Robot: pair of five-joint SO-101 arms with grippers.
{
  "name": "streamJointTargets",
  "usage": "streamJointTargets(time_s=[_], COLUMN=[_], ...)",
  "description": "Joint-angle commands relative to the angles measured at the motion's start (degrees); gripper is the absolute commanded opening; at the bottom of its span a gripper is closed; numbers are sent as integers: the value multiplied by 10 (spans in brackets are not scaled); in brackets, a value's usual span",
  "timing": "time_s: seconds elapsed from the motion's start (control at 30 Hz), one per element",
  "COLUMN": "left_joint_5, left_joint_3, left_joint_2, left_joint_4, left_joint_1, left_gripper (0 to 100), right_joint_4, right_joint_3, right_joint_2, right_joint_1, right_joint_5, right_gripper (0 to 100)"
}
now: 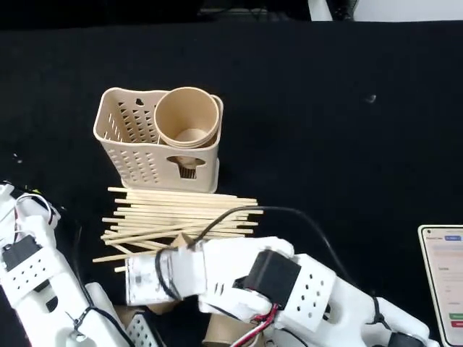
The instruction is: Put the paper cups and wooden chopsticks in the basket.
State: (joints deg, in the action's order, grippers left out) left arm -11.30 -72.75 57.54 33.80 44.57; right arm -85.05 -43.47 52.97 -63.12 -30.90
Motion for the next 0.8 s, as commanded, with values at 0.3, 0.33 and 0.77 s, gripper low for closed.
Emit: streamJointTargets(time_s=[0.3,0.33,0.77], left_joint_5=[-4,-4,-4], left_joint_3=[14,14,14], left_joint_2=[10,10,10], left_joint_4=[-10,-10,-10], left_joint_1=[0,0,0], left_gripper=[127,127,127], right_joint_4=[77,78,92], right_joint_3=[5,2,-28], right_joint_2=[-78,-89,-107], right_joint_1=[45,45,13], right_joint_5=[202,202,258], right_gripper=[291,279,290])
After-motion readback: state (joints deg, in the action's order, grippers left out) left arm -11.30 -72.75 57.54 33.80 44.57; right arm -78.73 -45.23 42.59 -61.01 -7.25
